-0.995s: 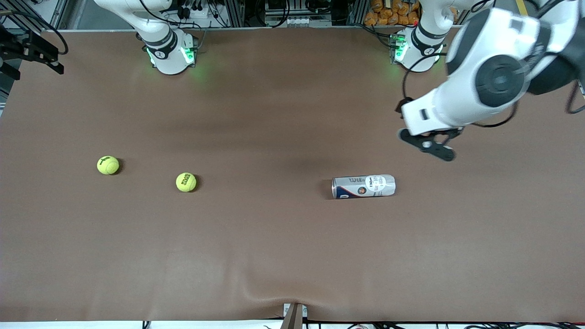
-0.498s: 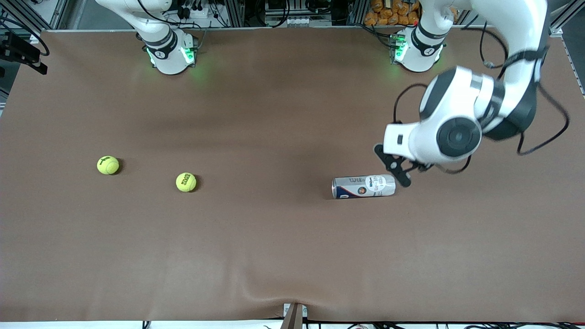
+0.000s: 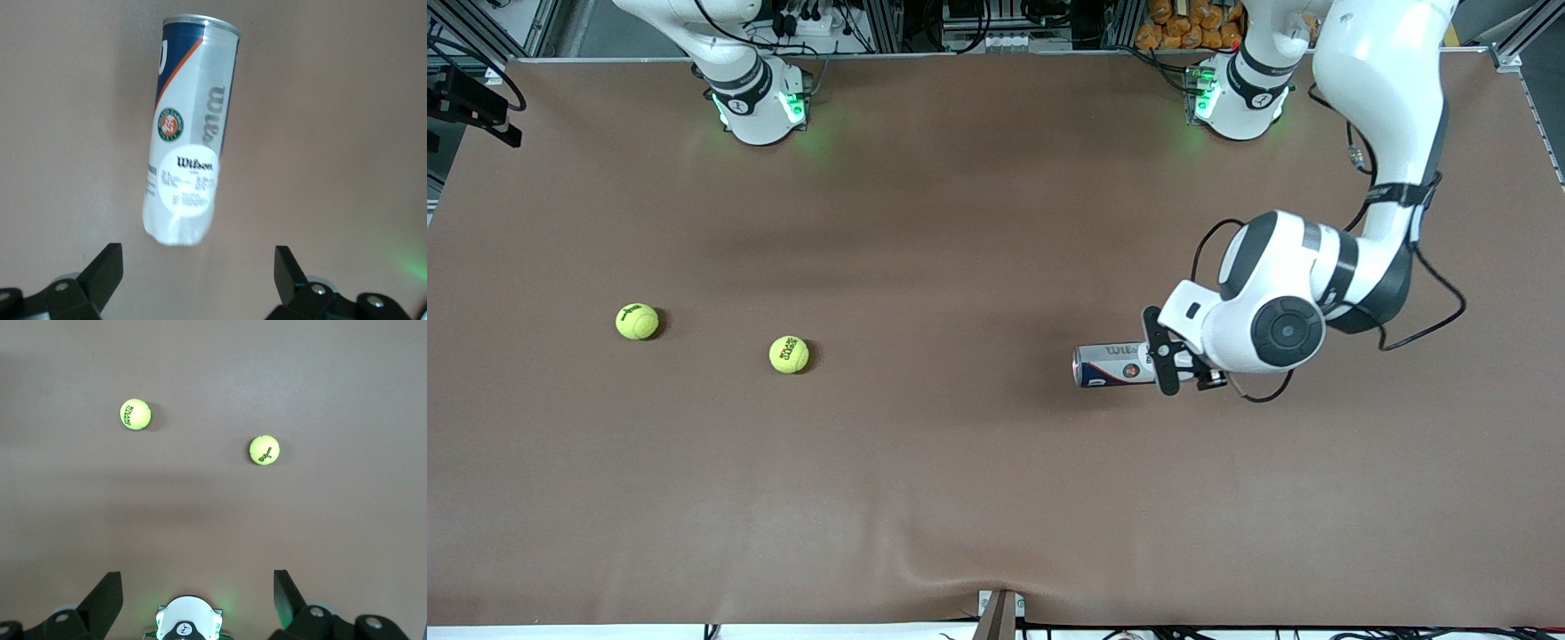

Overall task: Insert tennis ball vertically with right arm
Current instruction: 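Reach the left gripper to the white can and grasp it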

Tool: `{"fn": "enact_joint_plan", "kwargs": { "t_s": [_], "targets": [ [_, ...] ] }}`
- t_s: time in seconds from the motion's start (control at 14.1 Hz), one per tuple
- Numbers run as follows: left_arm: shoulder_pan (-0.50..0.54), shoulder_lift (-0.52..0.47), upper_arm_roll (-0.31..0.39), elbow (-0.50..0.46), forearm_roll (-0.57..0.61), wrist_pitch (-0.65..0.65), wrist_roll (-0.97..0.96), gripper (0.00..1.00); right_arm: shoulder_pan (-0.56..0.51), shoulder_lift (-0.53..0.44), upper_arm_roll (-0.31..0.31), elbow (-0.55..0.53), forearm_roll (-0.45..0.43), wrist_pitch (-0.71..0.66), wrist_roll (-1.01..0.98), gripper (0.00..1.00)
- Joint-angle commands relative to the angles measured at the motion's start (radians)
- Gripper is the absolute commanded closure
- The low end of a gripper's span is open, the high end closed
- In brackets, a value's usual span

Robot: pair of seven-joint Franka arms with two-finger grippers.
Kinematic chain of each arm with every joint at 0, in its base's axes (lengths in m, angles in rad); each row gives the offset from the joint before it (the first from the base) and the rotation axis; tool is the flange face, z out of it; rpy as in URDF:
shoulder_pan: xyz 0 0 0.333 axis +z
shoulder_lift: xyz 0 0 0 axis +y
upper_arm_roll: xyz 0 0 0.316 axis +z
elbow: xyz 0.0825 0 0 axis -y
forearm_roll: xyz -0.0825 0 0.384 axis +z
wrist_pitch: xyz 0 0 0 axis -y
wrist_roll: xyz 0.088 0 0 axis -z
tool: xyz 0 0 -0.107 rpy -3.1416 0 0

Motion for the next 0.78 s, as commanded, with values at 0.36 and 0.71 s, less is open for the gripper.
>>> {"fn": "enact_joint_plan", "kwargs": {
  "t_s": [0.36, 0.71],
  "targets": [
    [-0.045, 0.145, -0.003, 0.02, 0.011, 0.184, 0.068, 0.0, 0.034, -0.015, 0.01, -0.019, 0.008, 0.036, 0.013, 0.0],
    [-0.058, 0.166, -0.003, 0.0, 0.014, 0.205, 0.068, 0.0, 0.054, -0.01, 0.01, -0.02, 0.006, 0.064, 0.013, 0.0]
  ]
}}
